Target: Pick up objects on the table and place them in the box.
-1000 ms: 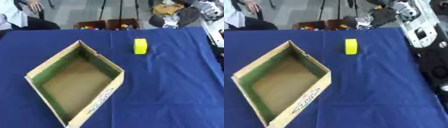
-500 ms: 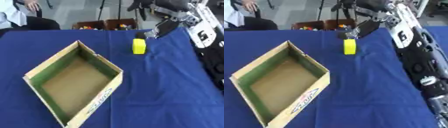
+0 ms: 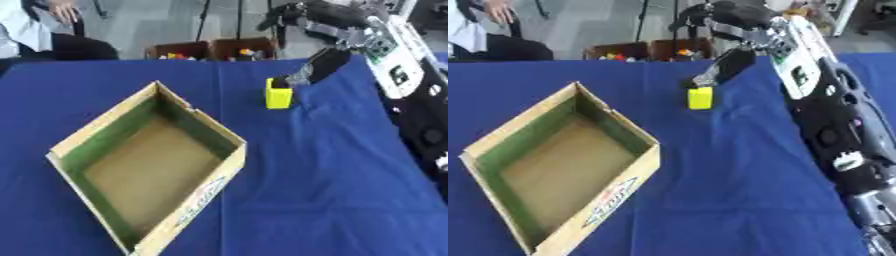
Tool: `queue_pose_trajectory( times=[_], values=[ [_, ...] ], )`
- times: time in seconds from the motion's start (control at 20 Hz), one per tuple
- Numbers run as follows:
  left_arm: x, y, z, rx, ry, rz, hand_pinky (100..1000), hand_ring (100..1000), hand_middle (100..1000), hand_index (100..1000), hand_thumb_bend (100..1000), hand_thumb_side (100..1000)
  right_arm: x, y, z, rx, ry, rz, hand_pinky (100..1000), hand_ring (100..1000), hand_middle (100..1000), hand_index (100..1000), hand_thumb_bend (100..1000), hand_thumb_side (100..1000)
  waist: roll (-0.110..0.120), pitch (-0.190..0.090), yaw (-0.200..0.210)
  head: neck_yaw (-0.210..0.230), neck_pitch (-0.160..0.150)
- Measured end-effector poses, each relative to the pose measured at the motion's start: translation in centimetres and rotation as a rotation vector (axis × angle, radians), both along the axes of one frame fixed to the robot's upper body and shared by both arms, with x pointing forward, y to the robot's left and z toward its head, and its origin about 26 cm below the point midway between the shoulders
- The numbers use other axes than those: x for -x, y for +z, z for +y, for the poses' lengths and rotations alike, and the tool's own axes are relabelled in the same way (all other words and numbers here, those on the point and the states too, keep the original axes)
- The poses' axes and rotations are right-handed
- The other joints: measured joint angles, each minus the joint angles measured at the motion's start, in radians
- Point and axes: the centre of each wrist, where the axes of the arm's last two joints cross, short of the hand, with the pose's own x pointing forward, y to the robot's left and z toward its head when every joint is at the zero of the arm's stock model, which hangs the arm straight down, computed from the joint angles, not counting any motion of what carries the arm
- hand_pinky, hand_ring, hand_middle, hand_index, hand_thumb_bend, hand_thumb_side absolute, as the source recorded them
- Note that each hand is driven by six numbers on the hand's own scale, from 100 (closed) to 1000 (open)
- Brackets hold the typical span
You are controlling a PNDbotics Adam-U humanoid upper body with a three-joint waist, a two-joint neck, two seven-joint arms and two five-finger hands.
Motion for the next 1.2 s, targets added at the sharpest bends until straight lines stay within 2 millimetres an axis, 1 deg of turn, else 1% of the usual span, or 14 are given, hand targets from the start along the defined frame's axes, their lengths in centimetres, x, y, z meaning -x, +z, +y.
queue_pose_trajectory(
  times=[0.1, 0.2, 0.25, 0.35, 0.45, 0.5, 0.55, 0.6, 0.85, 0.9, 1.0, 1.05, 1.1, 1.2],
  values=[
    [0.0, 0.0, 0.0, -0.001, -0.002, 0.001, 749, 675, 850, 968, 100, 1000, -0.2, -0.2, -0.1, -0.02, -0.007, 0.029, 1000, 1000, 943, 1000, 645, 592, 0.0, 0.0, 0.0, 0.0, -0.001],
    [0.0, 0.0, -0.1, -0.002, -0.004, 0.002, 749, 675, 850, 968, 100, 1000, -0.2, -0.3, -0.2, -0.035, -0.011, 0.047, 1000, 1000, 937, 1000, 645, 609, 0.0, 0.0, 0.0, 0.0, -0.003],
    [0.0, 0.0, -0.1, -0.002, -0.004, 0.002, 748, 675, 850, 968, 100, 1000, -0.2, -0.2, -0.2, -0.04, -0.011, 0.051, 1000, 1000, 893, 998, 643, 631, 0.0, 0.0, 0.0, 0.0, -0.004],
    [0.0, 0.0, -0.1, -0.003, -0.004, 0.002, 748, 675, 850, 967, 100, 1000, -0.1, -0.1, -0.2, -0.051, -0.007, 0.053, 987, 1000, 779, 980, 636, 643, 0.0, 0.0, 0.0, 0.0, -0.004],
    [0.0, 0.0, -0.1, -0.003, -0.004, 0.002, 748, 675, 850, 965, 100, 1000, -0.1, 0.0, -0.2, -0.055, -0.002, 0.049, 956, 1000, 567, 968, 630, 631, 0.0, 0.0, 0.0, 0.0, -0.004],
    [0.0, 0.0, -0.1, -0.003, -0.004, 0.002, 748, 674, 850, 965, 100, 1000, 0.0, 0.0, -0.2, -0.055, -0.001, 0.046, 942, 1000, 584, 965, 629, 622, 0.0, 0.0, 0.0, 0.0, -0.004],
    [0.0, 0.0, -0.1, -0.003, -0.004, 0.002, 748, 674, 850, 965, 100, 1000, 0.0, 0.0, -0.2, -0.051, -0.003, 0.044, 937, 1000, 730, 968, 631, 611, 0.0, 0.0, 0.0, 0.0, -0.004],
    [0.0, 0.0, -0.1, -0.004, -0.005, 0.003, 748, 674, 850, 964, 100, 1000, 0.0, 0.0, -0.2, -0.044, -0.007, 0.041, 938, 1000, 761, 972, 632, 601, 0.0, 0.0, 0.001, 0.0, -0.004],
    [0.0, 0.0, -0.1, -0.01, -0.006, 0.005, 748, 673, 850, 964, 100, 1000, -0.1, 0.0, -0.3, -0.002, -0.037, 0.021, 940, 1000, 763, 975, 632, 595, 0.0, 0.0, 0.003, 0.0, -0.004],
    [0.0, 0.0, -0.1, -0.01, -0.006, 0.005, 748, 673, 849, 962, 100, 1000, -0.1, -0.1, -0.4, 0.004, -0.04, 0.019, 941, 1000, 782, 974, 634, 543, 0.0, 0.0, 0.003, 0.0, -0.004],
    [0.0, 0.0, -0.1, -0.011, -0.007, 0.005, 748, 672, 849, 961, 100, 1000, -0.3, -0.3, -0.7, 0.01, -0.059, 0.028, 944, 1000, 792, 975, 634, 518, 0.0, 0.0, 0.008, 0.0, -0.007],
    [0.0, 0.0, -0.1, -0.012, -0.008, 0.006, 748, 672, 848, 960, 100, 1000, -0.5, -0.6, -0.9, 0.013, -0.076, 0.043, 944, 1000, 807, 976, 634, 505, 0.0, 0.0, 0.011, 0.0, -0.007],
    [0.0, 0.0, -0.1, -0.014, -0.008, 0.006, 748, 672, 849, 960, 100, 1000, -0.7, -0.8, -1.1, 0.017, -0.094, 0.06, 946, 1000, 900, 987, 636, 475, 0.0, 0.0, 0.013, 0.0, -0.007],
    [-0.1, 0.0, -0.1, -0.016, -0.008, 0.006, 748, 672, 848, 960, 100, 1000, -1.0, -1.4, -1.1, 0.028, -0.119, 0.086, 943, 1000, 911, 985, 634, 486, 0.0, 0.0, 0.013, -0.001, -0.007]
  ],
)
